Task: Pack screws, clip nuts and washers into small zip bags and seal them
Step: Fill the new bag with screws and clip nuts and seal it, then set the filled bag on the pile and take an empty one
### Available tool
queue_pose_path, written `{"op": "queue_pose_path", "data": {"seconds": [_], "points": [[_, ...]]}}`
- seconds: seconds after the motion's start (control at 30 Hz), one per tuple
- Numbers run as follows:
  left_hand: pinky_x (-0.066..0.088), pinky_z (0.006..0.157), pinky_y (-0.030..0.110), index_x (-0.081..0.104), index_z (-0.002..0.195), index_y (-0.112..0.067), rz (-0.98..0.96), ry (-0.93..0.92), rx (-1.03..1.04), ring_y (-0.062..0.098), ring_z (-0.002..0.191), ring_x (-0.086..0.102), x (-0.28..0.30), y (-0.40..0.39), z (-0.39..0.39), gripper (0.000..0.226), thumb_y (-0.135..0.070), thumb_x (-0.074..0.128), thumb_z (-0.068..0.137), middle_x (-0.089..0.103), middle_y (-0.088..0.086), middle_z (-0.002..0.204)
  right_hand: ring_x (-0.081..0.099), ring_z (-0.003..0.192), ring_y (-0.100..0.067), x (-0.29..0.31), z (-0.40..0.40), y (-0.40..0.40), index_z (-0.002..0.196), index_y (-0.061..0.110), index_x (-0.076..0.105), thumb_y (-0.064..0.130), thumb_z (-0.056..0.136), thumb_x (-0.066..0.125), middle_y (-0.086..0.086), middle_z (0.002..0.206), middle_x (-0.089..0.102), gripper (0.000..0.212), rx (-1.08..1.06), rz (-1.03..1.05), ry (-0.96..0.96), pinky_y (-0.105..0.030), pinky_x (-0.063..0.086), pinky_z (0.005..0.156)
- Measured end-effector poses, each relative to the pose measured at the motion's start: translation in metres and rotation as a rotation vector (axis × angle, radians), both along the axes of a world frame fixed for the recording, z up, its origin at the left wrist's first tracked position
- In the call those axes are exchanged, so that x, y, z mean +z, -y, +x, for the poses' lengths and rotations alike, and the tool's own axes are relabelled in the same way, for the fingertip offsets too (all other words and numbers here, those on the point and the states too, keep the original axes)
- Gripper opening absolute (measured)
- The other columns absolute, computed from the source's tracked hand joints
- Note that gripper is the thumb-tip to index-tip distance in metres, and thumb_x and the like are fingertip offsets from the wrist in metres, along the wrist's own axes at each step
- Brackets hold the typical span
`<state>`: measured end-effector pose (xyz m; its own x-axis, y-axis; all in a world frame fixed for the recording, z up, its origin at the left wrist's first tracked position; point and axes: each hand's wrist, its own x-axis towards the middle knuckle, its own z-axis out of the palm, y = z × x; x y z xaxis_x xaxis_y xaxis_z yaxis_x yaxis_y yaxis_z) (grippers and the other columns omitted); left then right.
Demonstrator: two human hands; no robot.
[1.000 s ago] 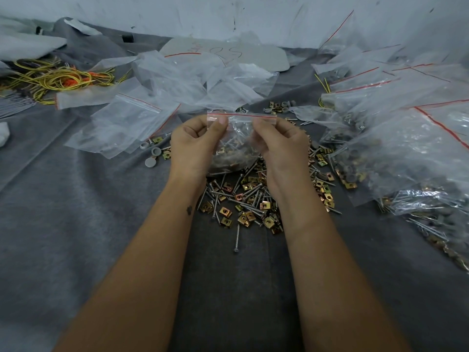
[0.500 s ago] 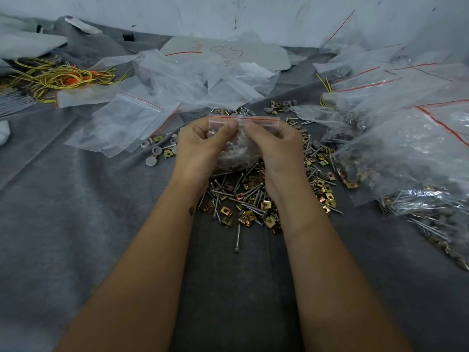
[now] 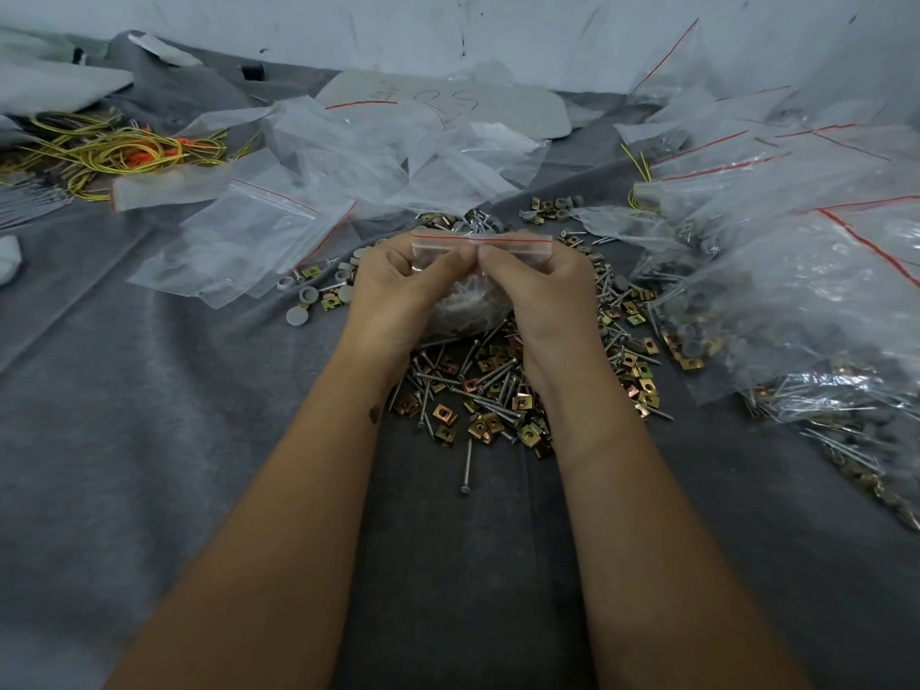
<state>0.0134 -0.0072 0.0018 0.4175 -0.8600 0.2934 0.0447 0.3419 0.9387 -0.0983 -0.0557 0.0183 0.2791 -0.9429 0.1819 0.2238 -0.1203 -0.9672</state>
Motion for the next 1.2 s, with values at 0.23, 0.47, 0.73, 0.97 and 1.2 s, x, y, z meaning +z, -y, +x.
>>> {"op": "queue_pose_path", "data": {"seconds": [0.23, 0.47, 0.73, 0.97, 1.2], "points": [[0.058, 0.079, 0.038, 0.074, 0.096, -0.005, 0.050, -0.120, 0.001, 0.027, 0.083, 0.071, -0.003, 0.001, 0.007, 0.018, -0.015, 0.059, 0.095, 0.075, 0.014, 0.091, 0.069, 0.065, -0.009, 0.002, -0.003, 0.002, 0.078, 0.014, 0.073, 0.003, 0.080, 0.074, 0.003, 0.069, 0.072, 0.011, -0.032, 0.016, 0.015, -0.018, 0.051, 0.056], [0.059, 0.080, 0.038, 0.078, 0.088, -0.011, 0.038, -0.146, 0.004, 0.026, 0.083, 0.072, -0.004, 0.003, 0.008, 0.023, -0.015, 0.057, 0.096, 0.076, 0.012, 0.089, 0.063, 0.061, -0.004, 0.000, -0.006, 0.007, 0.068, 0.018, 0.070, 0.003, 0.079, 0.075, 0.008, 0.063, 0.068, 0.019, -0.089, -0.019, 0.036, -0.017, 0.049, 0.056], [0.049, 0.070, 0.028, 0.072, 0.077, -0.013, -0.045, -0.192, 0.252, 0.011, 0.069, 0.059, 0.001, 0.002, 0.012, 0.010, -0.007, 0.073, 0.085, 0.070, -0.005, 0.072, 0.067, 0.075, -0.004, -0.002, -0.010, 0.006, 0.076, 0.027, 0.077, 0.024, 0.093, 0.063, 0.008, 0.077, 0.074, 0.022, -0.040, -0.015, 0.075, -0.013, 0.049, 0.067], [0.053, 0.089, 0.046, 0.069, 0.106, -0.010, -0.041, -0.254, 0.159, 0.025, 0.095, 0.065, 0.007, -0.018, 0.008, 0.025, -0.021, 0.069, 0.084, 0.070, 0.008, 0.100, 0.067, 0.074, 0.001, 0.005, -0.005, -0.003, 0.081, 0.030, 0.072, 0.012, 0.084, 0.073, 0.014, 0.075, 0.072, 0.018, 0.072, -0.274, -0.298, -0.015, 0.052, 0.069], [0.052, 0.067, 0.016, 0.063, 0.122, -0.010, 0.246, 0.195, 0.137, 0.001, 0.080, 0.068, 0.025, -0.002, -0.019, 0.032, -0.017, 0.067, 0.091, 0.071, 0.003, 0.100, 0.062, 0.063, -0.002, 0.042, -0.020, 0.013, 0.079, 0.026, 0.071, 0.008, 0.088, 0.068, 0.011, 0.068, 0.069, 0.020, -0.141, -0.213, -0.134, -0.021, 0.051, 0.065]]}}
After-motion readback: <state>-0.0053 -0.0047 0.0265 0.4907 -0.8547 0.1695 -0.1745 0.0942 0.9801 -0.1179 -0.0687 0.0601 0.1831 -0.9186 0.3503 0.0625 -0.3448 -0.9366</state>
